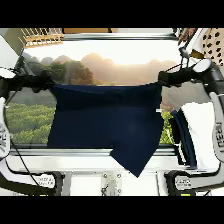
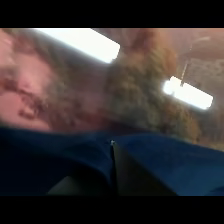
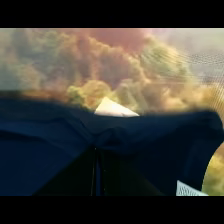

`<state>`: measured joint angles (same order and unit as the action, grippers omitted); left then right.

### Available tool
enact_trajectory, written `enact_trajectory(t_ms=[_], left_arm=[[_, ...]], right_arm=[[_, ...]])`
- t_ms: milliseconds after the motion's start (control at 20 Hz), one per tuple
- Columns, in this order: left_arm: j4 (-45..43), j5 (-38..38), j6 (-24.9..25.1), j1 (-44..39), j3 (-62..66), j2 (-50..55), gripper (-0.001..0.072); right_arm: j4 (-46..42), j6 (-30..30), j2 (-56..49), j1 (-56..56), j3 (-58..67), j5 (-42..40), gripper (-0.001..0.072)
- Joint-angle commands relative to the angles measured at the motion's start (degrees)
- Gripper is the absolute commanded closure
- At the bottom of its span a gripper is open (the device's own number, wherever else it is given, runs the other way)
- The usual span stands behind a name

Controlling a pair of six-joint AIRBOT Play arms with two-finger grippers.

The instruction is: Fold the clothes and pants, and hang the long-sleeved shirts on hangers.

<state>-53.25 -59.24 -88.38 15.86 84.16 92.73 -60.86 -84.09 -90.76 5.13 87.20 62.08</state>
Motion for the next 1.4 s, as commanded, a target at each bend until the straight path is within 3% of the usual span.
enact_trajectory(t_ms=[0,150,350,700,1000,1050,1100,1150,1350], left_arm=[[2.3,11.3,0.1,-1.7,0.0,6.0,0.0699],[2.2,12.6,0.6,-0.1,0.0,5.0,0.0699],[0.0,6.1,7.3,2.7,-2.6,1.6,0.0699],[-4.2,10.6,8.7,2.7,-23.1,-6.3,0.0699],[-4.0,12.3,8.7,2.7,-30.2,-6.5,0.0692],[-4.0,12.3,8.4,2.7,-30.3,-6.9,0.0487],[-4.0,12.4,8.3,2.7,-30.2,-8.0,0.0232],[-4.1,12.8,7.5,2.7,-30.3,-9.9,0.0202],[-9.6,6.2,5.0,6.1,-30.8,-20.7,0.0202]], right_arm=[[-0.1,-0.4,-6.3,-0.9,0.0,-6.9,0.0700],[-2.4,-0.4,-4.1,-0.6,0.0,-7.6,0.0701],[-11.2,-1.5,2.6,-1.7,-5.2,-4.9,0.0701],[-12.0,-1.5,10.0,-2.8,-25.9,-7.6,0.0700],[-11.4,-1.5,9.9,-4.9,-32.4,-10.8,0.0690],[-11.0,-1.4,10.0,-4.8,-32.4,-10.8,0.0614],[-11.0,-1.4,10.5,-4.8,-32.2,-10.7,0.0335],[-11.1,-1.4,11.5,-4.6,-31.7,-10.6,0.0104],[-11.6,-1.5,22.2,-1.0,-30.1,-6.8,0.0081]])
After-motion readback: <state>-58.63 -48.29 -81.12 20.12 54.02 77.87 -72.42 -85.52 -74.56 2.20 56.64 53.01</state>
